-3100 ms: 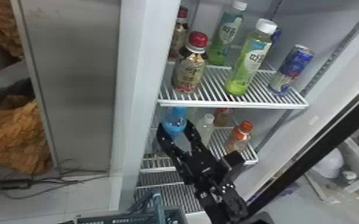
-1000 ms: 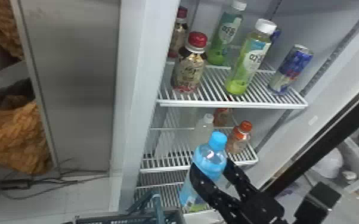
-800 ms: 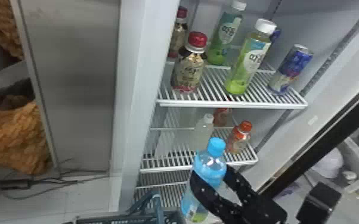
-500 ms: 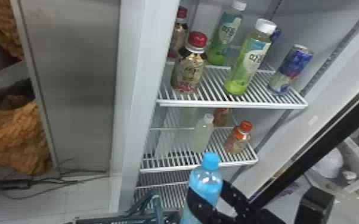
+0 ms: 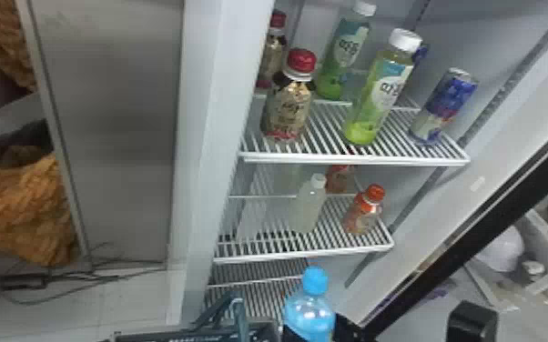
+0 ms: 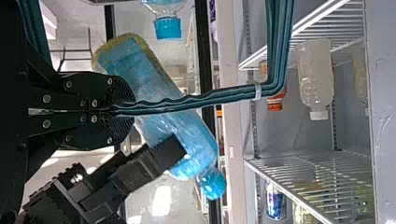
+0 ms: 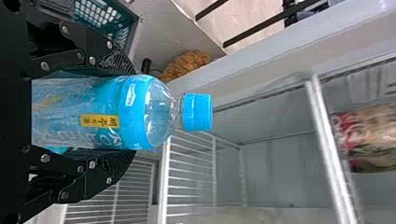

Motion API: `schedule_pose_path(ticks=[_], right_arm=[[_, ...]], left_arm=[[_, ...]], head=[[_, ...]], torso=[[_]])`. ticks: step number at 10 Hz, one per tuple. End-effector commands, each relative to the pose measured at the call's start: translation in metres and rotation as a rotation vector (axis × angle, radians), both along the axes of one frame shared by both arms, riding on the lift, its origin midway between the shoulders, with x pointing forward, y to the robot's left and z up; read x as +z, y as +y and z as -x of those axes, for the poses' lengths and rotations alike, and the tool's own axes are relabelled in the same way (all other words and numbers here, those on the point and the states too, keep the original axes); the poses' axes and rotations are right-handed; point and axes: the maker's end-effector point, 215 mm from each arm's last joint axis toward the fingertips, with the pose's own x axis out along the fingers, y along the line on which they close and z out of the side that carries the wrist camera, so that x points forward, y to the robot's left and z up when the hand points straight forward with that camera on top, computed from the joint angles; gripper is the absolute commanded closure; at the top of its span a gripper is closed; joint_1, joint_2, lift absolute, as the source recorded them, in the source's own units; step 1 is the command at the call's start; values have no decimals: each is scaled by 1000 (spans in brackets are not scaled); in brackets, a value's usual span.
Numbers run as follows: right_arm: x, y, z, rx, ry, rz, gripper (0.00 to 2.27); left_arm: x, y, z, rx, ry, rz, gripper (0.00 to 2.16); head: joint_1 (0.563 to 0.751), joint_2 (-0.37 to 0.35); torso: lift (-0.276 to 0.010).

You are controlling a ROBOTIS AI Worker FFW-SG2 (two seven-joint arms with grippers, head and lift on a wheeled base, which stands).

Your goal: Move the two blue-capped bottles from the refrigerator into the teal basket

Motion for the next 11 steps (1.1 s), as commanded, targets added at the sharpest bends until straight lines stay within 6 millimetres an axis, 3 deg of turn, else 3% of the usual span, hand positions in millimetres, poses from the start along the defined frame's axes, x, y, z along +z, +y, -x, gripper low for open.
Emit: schedule_pose_path(ticks=[1, 5, 8, 11], right_arm=[[-11, -4, 4, -19, 30, -7, 628], [-41, -17, 0, -70, 70, -28, 628], [-61, -27, -19, -127, 49, -67, 628], [-65, -24, -21, -124, 50, -78, 628]], left_arm=[[0, 0, 1, 0, 2, 0, 1125], [-1, 1, 0, 3, 3, 0, 1125], [0, 1, -1, 3, 1, 2, 1125], [0, 1, 0, 5, 3, 3, 1125]], head=[[695, -350], [695, -350], [695, -350], [695, -350]], torso=[[-157], [-157], [-157], [-157]])
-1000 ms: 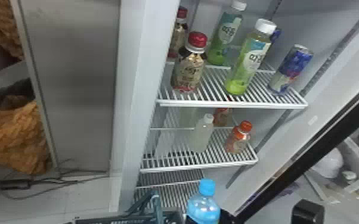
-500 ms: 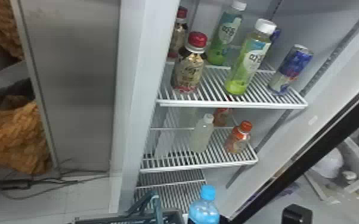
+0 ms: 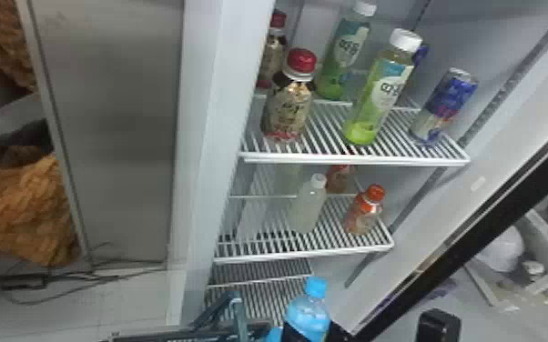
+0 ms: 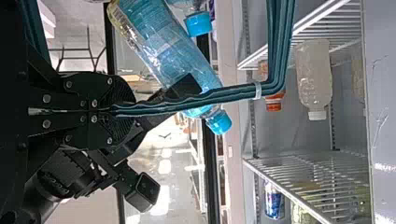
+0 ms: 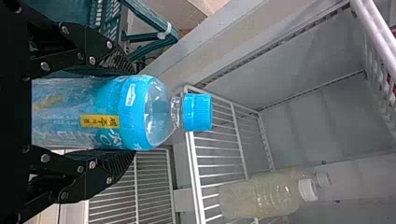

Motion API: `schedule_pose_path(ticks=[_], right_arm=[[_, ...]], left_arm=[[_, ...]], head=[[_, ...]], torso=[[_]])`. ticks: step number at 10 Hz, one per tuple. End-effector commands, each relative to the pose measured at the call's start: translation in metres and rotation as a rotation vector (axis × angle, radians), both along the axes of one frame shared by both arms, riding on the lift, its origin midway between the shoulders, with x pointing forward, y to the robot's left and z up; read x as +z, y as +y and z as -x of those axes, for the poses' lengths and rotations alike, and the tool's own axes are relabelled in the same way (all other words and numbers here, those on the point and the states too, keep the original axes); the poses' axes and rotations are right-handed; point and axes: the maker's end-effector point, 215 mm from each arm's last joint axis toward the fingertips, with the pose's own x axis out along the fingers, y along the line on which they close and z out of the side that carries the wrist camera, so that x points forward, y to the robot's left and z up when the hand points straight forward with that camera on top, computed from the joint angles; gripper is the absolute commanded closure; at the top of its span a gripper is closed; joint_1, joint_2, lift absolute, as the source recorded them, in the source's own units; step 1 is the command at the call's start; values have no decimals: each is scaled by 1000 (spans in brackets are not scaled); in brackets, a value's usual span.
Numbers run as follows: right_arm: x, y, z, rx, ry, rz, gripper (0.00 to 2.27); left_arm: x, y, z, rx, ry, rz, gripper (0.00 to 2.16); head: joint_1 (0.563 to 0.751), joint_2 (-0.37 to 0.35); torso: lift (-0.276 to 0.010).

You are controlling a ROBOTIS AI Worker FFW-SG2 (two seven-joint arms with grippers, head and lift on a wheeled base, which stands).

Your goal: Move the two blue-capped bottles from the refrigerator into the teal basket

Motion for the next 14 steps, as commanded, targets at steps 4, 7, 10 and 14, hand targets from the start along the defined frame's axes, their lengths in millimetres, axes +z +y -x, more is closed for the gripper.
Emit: schedule_pose_path(ticks=[4, 7, 10, 14], right_arm=[[-23, 10, 2, 38, 40, -62, 489], [-20, 12, -6, 74, 6, -66, 182], [15, 0, -26, 60, -148, -5, 223], [87, -13, -52, 51, -439, 127, 217]], left_arm=[[-1, 0, 0, 2, 2, 0, 1125], [-1, 0, 1, 2, 4, 0, 1124], [0, -1, 1, 1, 2, 2, 1124], [1, -2, -1, 0, -3, 2, 1124]], head=[[695, -350], [695, -350], [695, -350], [695, -350]], torso=[[-157], [-157], [-157], [-157]])
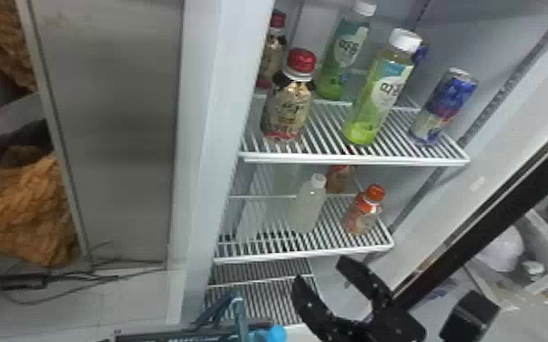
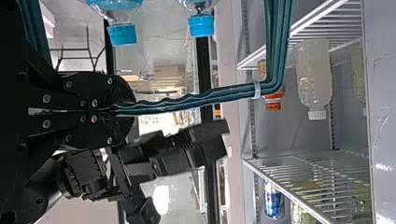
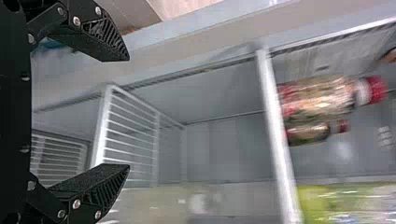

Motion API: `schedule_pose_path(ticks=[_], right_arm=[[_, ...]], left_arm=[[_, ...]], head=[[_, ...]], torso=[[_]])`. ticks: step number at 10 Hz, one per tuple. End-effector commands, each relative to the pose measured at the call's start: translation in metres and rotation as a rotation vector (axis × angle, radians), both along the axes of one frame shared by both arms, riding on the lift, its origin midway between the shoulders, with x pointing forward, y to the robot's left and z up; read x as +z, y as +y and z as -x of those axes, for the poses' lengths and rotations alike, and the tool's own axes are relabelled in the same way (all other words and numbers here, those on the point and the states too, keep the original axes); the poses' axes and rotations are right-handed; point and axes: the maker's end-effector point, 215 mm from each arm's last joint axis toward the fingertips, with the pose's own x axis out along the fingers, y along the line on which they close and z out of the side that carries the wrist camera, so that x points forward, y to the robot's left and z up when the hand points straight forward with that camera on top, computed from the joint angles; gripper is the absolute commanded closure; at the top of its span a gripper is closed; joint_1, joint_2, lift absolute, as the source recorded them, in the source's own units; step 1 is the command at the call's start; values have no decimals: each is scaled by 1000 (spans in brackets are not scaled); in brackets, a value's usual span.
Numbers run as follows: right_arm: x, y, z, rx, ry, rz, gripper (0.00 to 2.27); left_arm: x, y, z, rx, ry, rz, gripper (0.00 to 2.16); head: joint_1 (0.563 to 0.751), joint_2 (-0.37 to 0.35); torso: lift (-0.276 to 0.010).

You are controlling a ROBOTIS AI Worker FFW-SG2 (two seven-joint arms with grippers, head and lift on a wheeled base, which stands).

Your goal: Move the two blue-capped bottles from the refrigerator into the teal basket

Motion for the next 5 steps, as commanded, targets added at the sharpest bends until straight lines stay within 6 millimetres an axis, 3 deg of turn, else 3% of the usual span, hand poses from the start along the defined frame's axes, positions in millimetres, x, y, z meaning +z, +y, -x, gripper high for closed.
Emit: schedule_pose_path(ticks=[1, 4, 5], right_arm=[[23, -5, -7, -14, -100, 34, 216], [58, -12, -14, -69, -264, 90, 190], [55, -22, -16, -119, -280, 87, 177]], left_arm=[[0, -1, 1, -2, -1, 1, 1124], [1, -1, -1, -2, -4, 1, 1124], [0, -1, 0, 0, -2, 0, 1124]], head=[[695, -350], [695, -350], [695, -350]], torso=[[-157], [-157], [-157]])
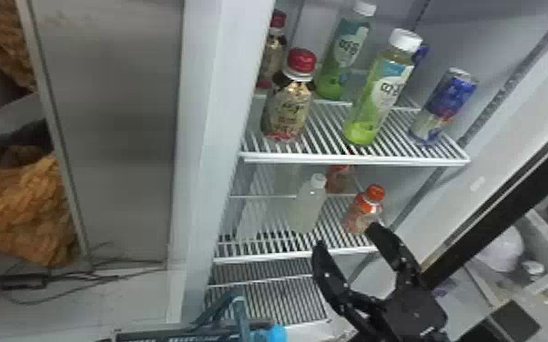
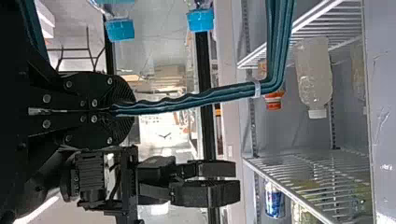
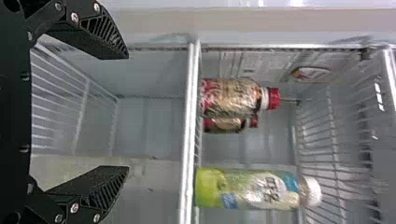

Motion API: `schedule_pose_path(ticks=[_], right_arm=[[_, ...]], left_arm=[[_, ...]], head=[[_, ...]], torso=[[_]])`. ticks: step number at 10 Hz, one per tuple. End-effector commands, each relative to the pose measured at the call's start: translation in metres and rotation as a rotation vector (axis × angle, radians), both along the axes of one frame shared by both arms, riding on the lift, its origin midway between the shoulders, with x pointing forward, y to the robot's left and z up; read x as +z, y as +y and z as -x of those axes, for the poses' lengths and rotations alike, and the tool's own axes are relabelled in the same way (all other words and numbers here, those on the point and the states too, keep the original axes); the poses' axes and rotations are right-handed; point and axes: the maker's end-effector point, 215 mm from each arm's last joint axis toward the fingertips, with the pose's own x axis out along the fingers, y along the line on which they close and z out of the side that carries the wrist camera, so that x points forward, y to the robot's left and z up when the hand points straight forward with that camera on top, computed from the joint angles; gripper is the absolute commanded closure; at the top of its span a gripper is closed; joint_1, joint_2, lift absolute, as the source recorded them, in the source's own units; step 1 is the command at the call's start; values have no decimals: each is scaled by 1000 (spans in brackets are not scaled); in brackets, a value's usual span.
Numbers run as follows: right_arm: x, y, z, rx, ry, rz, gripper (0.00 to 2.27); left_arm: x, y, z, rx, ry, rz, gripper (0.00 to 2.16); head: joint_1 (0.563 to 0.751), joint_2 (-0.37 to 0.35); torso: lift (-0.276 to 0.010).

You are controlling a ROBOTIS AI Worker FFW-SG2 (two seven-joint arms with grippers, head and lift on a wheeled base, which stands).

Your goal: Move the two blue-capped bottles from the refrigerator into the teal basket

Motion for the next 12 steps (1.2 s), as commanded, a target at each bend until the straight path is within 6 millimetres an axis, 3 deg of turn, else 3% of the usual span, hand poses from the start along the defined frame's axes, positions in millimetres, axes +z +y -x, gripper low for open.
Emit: schedule_pose_path(ticks=[1, 2, 6, 12], right_arm=[[-3, -8, -2, -44, -17, 5, 165], [-11, -9, -6, -61, -12, 3, 160], [-42, 17, -27, -33, -23, -45, 124], [-45, 13, -27, -57, -29, -63, 113]], left_arm=[[-1, 0, -1, 2, 0, -2, 1124], [-3, 1, -1, 5, 0, -10, 1124], [-2, -1, 1, -2, -1, -6, 1124], [-2, -2, 4, -1, 6, -1, 1124]], head=[[695, -350], [695, -350], [695, -350], [695, -350]], torso=[[-157], [-157], [-157], [-157]])
